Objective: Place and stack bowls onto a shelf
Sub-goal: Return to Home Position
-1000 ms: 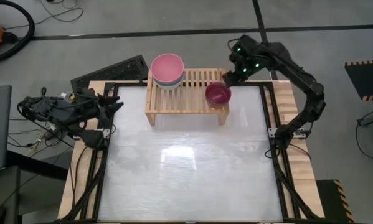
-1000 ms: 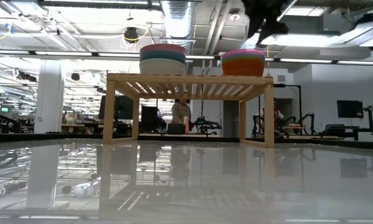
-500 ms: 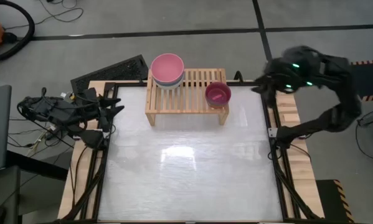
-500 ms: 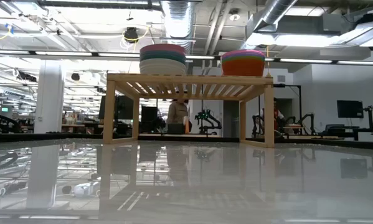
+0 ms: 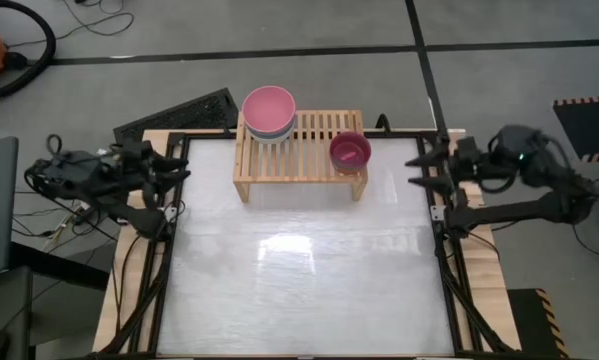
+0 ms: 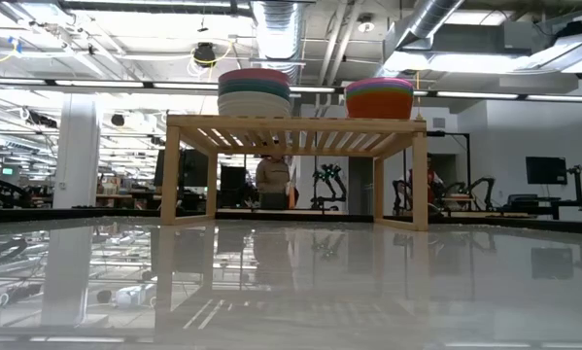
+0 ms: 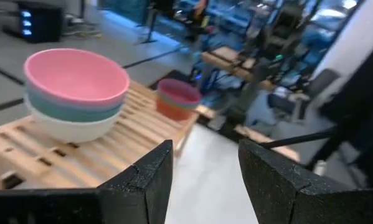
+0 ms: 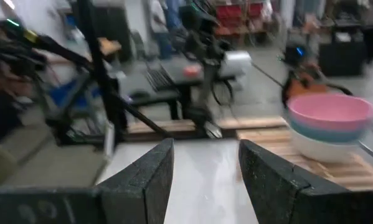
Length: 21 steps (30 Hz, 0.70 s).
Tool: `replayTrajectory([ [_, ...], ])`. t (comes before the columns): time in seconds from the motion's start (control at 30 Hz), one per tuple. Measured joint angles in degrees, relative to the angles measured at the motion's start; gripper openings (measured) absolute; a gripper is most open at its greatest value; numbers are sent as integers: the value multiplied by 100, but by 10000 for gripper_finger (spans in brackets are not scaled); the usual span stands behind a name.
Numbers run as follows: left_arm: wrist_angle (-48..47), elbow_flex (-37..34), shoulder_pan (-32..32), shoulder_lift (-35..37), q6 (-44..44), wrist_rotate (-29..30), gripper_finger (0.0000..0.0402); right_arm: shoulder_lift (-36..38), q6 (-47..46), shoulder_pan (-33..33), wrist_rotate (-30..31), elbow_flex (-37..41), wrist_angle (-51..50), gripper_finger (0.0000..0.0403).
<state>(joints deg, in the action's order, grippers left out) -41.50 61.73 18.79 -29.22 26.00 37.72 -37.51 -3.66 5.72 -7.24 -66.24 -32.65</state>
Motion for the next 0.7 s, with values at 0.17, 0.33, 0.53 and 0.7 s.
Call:
replayTrajectory([
  [0.17, 434, -120, -27, 361, -427, -602, 167, 563, -373, -189, -21, 1386, 1356, 207],
  [0.33, 810, -772, -27, 1087, -634, -682, 167, 1004, -428, -378, -61, 2442, 2533, 207],
  [0.53, 1026, -1871, -27, 2369, -319, -768, 167, 1538, -684, -470, -46, 3274, 3269, 207],
  [0.7, 1024, -2559, -20, 2893, -303, -979, 167, 1982, -706, -472, -44, 3915, 3893, 207],
])
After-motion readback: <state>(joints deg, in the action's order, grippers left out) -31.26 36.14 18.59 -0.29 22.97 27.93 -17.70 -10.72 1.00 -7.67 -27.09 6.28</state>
